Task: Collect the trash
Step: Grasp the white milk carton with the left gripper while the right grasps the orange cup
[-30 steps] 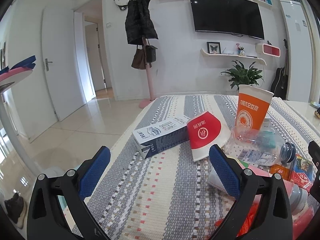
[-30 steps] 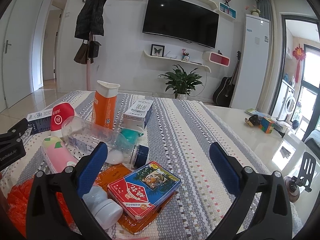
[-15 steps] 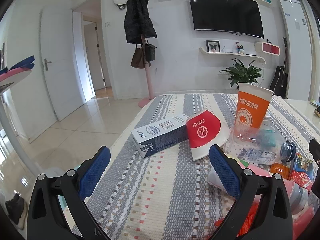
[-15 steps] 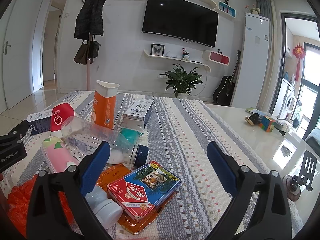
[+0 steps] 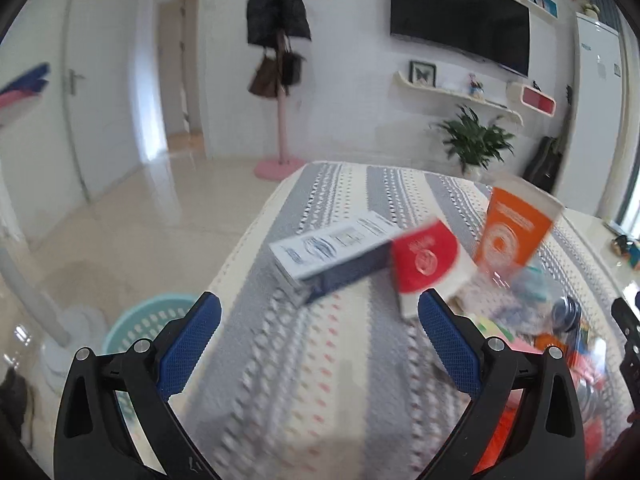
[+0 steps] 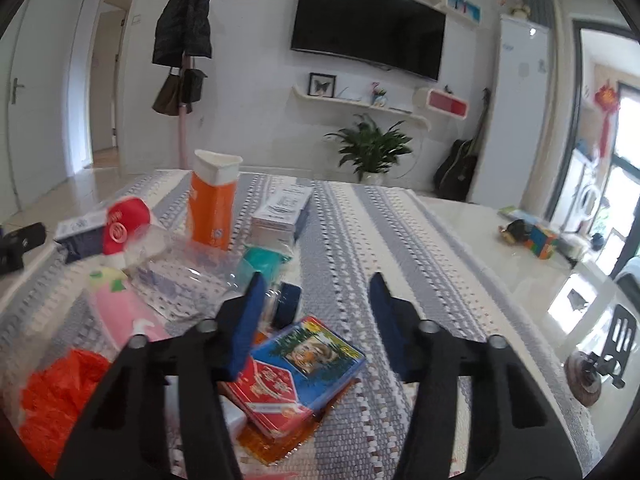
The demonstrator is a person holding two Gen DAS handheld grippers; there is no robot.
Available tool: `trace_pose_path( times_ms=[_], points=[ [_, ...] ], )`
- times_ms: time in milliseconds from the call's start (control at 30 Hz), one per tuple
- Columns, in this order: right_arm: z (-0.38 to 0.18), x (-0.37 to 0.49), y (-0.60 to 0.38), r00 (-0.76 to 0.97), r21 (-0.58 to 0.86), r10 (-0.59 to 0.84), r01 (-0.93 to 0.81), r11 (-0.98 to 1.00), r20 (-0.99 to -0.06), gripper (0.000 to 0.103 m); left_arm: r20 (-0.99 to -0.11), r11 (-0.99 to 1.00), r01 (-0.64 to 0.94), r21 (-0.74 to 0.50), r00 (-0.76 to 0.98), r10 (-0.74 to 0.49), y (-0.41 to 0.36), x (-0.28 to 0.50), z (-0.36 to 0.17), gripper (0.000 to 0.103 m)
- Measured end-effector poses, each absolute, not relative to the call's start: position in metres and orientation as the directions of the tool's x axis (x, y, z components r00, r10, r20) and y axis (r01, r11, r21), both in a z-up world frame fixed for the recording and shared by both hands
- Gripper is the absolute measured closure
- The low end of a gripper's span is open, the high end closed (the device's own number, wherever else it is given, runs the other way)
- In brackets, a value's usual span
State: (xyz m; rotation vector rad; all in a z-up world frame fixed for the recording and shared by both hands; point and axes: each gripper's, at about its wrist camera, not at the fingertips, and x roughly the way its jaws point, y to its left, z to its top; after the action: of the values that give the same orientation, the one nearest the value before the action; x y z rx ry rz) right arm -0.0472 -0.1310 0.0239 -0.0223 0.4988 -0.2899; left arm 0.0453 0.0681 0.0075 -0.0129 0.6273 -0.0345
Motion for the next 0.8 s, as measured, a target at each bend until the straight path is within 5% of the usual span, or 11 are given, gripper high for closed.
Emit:
trace_pose_path(
  times_ms=[267, 467, 567, 800],
  points=[
    [0.057, -0.016, -0.124, 0.858, -0.033, -0.151, 0.155, 0.987, -0.491, 0.055, -0.752, 0.949, 0.316, -0.012, 0.622, -0.217, 0.101, 0.152, -0.006, 0.008],
    [0.065, 0.009, -0.126, 0.828, 0.004, -0.083, 0.103, 0.995, -0.554, 0.054, -0.819, 0.893, 0.447, 0.055, 0.532, -0.216, 0.086, 0.189, -0.034, 0.008],
    [0.062, 0.028, -0.124, 0.808, 0.007, -0.043, 0.059, 0.998, -0.587, 0.038, -0.853, 0.857, 0.512, 0.055, 0.471, -0.226, 0.076, 0.203, -0.047, 0.012],
    [0.041, 0.083, -0.125, 0.751, 0.072, 0.011, 0.049, 0.996, -0.661, 0.036, -0.883, 0.843, 0.538, 0.003, 0.397, -0.250, 0.065, 0.217, -0.058, 0.025]
  ],
)
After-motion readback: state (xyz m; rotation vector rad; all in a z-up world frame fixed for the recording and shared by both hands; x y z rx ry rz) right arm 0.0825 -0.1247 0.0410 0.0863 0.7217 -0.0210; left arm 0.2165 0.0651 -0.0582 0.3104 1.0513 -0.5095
